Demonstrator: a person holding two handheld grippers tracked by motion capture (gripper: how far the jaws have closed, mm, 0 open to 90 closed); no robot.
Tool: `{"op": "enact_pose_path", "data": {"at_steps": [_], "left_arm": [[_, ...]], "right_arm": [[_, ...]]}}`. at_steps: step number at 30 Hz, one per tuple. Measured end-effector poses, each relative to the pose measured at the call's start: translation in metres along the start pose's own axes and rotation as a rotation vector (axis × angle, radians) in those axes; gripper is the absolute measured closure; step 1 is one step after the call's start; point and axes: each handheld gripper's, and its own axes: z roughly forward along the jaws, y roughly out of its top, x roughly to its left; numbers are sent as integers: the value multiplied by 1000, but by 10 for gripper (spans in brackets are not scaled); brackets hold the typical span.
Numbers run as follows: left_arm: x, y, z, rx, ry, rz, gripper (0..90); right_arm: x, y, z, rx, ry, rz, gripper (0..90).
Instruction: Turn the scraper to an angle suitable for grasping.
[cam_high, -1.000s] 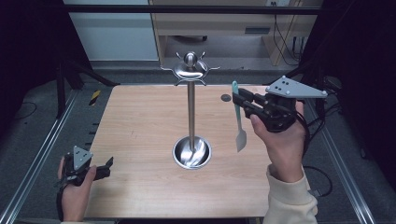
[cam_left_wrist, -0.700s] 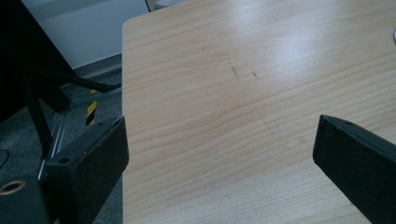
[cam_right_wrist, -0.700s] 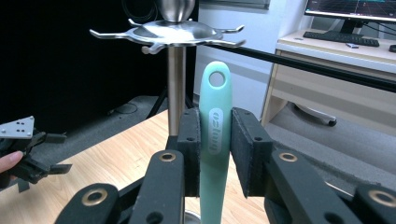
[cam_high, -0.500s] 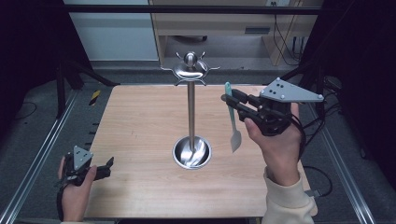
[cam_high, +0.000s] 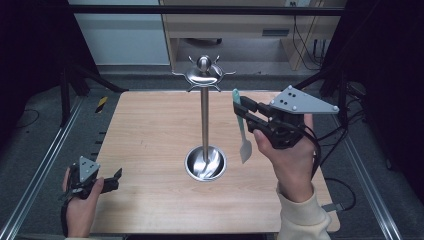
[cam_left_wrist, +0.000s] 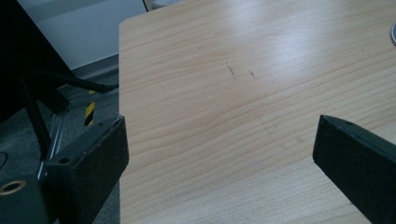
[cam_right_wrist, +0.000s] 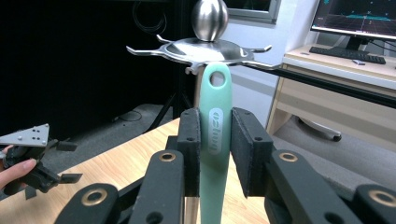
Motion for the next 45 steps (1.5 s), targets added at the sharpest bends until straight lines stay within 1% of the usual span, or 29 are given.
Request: {"op": "enact_pose_path", "data": {"at_steps": [2,4,6,8,11,13,23,35,45], "left_arm": [[0,0,0,1,-3,-1,32],[-1,0,0,1,-2,0,33],[-1,0,0,1,-2,1,33],[-1,0,0,1,-2,2,33],[-1,0,1,1,-4,2,33],[-1,0,1,3,-7,5,33],[-2,0,2,7,-8,10,33],[-2,0,2,9,-14,11,33],[-2,0,3,12,-16,12,32]], "right_arm": [[3,0,2,-1,-4,-4,740],[7,0,4,-2,-23,-15,740],[9,-1,6,-13,-22,-13,740],[11,-1,8,-14,-23,-11,740],[14,-1,11,-24,-30,-22,740],[15,0,13,-33,-37,-19,740],[17,2,16,-30,-36,-23,739],[20,1,22,-9,-39,-30,739],[18,0,25,4,-40,-21,739]]}}
